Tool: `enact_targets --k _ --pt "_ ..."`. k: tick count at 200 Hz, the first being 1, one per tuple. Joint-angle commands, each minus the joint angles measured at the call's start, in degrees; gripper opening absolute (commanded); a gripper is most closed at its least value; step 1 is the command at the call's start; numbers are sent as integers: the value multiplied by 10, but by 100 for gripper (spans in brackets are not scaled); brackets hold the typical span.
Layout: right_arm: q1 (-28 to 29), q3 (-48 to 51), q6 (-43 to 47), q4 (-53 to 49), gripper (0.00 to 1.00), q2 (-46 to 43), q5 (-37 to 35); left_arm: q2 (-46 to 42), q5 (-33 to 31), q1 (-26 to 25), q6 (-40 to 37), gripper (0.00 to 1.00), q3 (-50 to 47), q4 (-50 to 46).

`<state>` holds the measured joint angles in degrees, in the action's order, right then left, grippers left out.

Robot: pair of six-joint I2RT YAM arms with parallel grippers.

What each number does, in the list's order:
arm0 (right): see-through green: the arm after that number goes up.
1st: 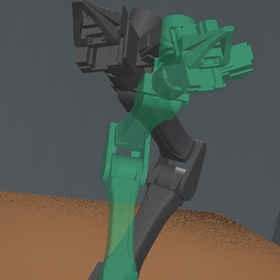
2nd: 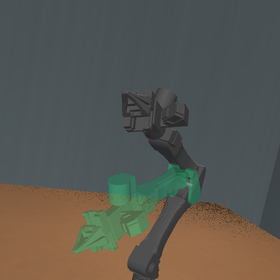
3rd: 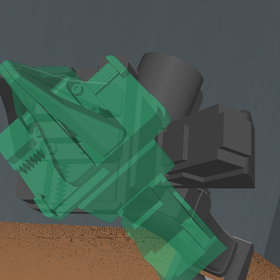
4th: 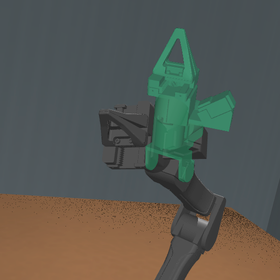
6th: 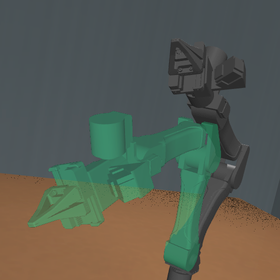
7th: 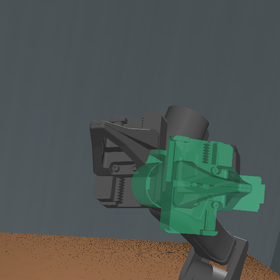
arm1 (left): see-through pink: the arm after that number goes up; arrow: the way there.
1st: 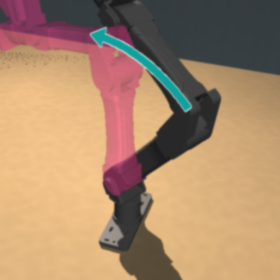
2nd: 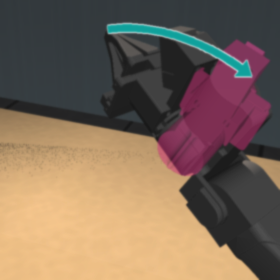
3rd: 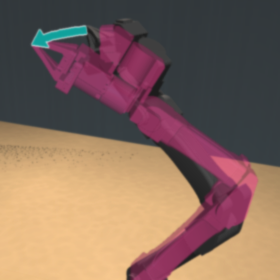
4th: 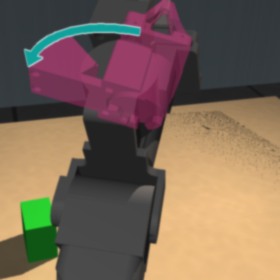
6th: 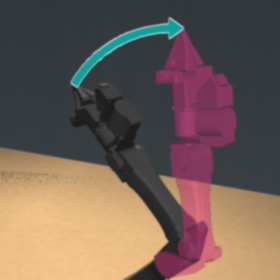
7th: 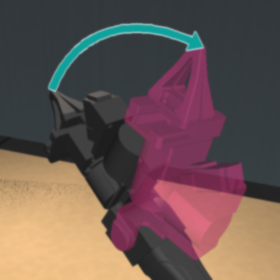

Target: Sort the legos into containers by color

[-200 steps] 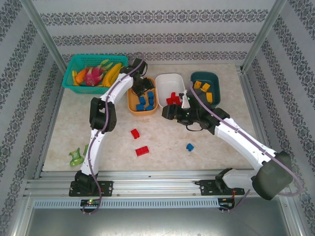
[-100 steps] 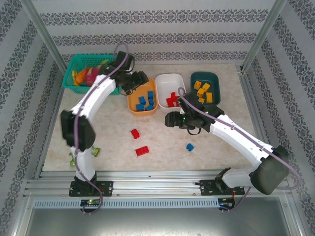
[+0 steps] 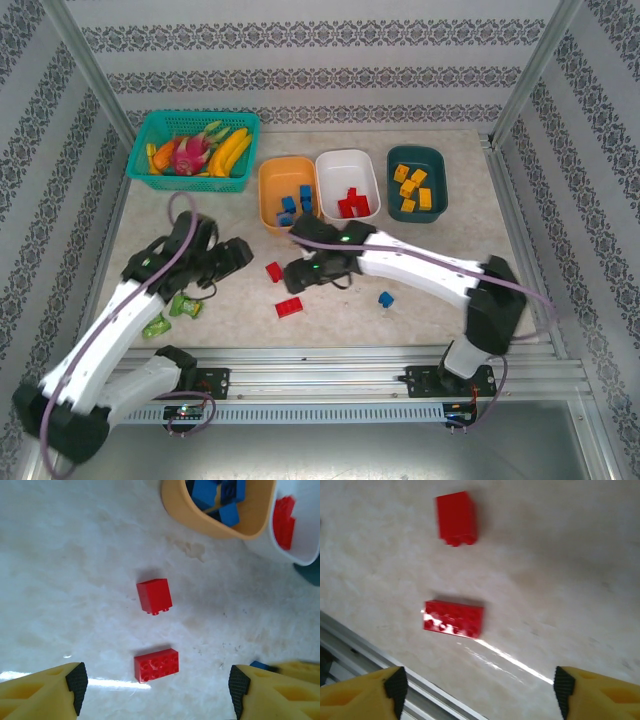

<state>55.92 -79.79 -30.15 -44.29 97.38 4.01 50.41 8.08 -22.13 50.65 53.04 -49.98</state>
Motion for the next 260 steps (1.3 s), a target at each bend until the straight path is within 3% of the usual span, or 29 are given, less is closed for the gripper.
enact_targets --k 1,55,90,126,161,199,229,260 --pt "9 -77 46 -16 84 85 -4 -88 -66 -5 29 77 -21 -81" --pt "1 -239 64 -77 80 273 -33 -178 -78 -5 50 76 -25 -150" --pt "-3 -308 77 -101 68 345 -50 -180 -81 -5 50 76 -9 -162" --pt "-10 -327 77 -98 48 365 -60 -181 -77 -5 43 76 -2 -172" --pt "-13 -326 77 -91 31 353 -59 -179 -65 -5 47 76 -13 -152" --pt "-43 -283 61 -85 26 245 -81 -132 -14 -5 22 76 -16 -95" --pt "-124 -228 44 -62 26 144 -63 -77 29 -5 12 76 -20 -23" --pt "-220 -239 42 -45 26 140 -22 0 65 -6 0 76 5 55"
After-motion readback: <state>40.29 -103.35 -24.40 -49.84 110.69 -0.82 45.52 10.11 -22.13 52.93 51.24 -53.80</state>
